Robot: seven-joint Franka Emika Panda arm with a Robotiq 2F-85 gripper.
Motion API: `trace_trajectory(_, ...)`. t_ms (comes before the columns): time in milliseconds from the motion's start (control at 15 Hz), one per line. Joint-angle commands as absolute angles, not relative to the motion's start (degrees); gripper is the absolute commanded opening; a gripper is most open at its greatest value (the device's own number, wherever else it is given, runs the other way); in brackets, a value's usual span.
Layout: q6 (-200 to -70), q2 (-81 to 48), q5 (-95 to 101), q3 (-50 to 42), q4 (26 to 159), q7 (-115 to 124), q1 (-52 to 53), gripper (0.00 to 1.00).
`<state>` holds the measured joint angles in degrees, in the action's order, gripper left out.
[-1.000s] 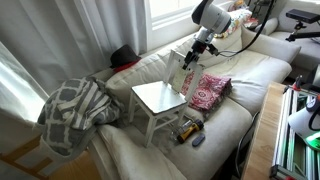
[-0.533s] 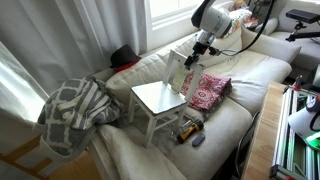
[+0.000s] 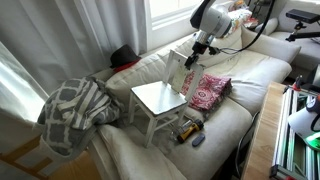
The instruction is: Pick up the chair, turn it ninety degrees anticlockwise and place it standing right side up on the couch
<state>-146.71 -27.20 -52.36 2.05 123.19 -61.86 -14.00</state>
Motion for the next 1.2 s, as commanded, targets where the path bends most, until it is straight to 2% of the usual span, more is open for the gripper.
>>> trace_trajectory(0,-143.49,-22.5,-49.93,3.59,125.04,-64.13,-12.68,0.06)
trace_trajectory(467,-144.08,-24.24,-40.75,3.88,125.07,-64.35,-11.74,0.06)
trace_trajectory(533,-143.65,-25.26,-39.72,3.62,124.76,-62.65,-11.76,0.34)
trace_trajectory(600,-143.61,-25.97,-39.01,3.44,124.52,-61.25,-11.75,0.48)
trace_trajectory(867,-137.64,-26.19,-35.28,3.15,123.04,-56.96,-11.84,0.77)
trace_trajectory(933,-136.86,-26.1,-35.12,3.31,122.68,-56.78,-11.92,0.71)
trace_trajectory(1000,-136.7,-26.2,-34.65,3.21,122.56,-56.31,-11.72,0.43)
trace_trajectory(1067,-137.41,-26.46,-33.95,2.89,122.68,-55.94,-11.45,0.45)
trace_trajectory(1133,-138.63,-26.88,-33.25,2.69,123.02,-55.46,-11.17,0.43)
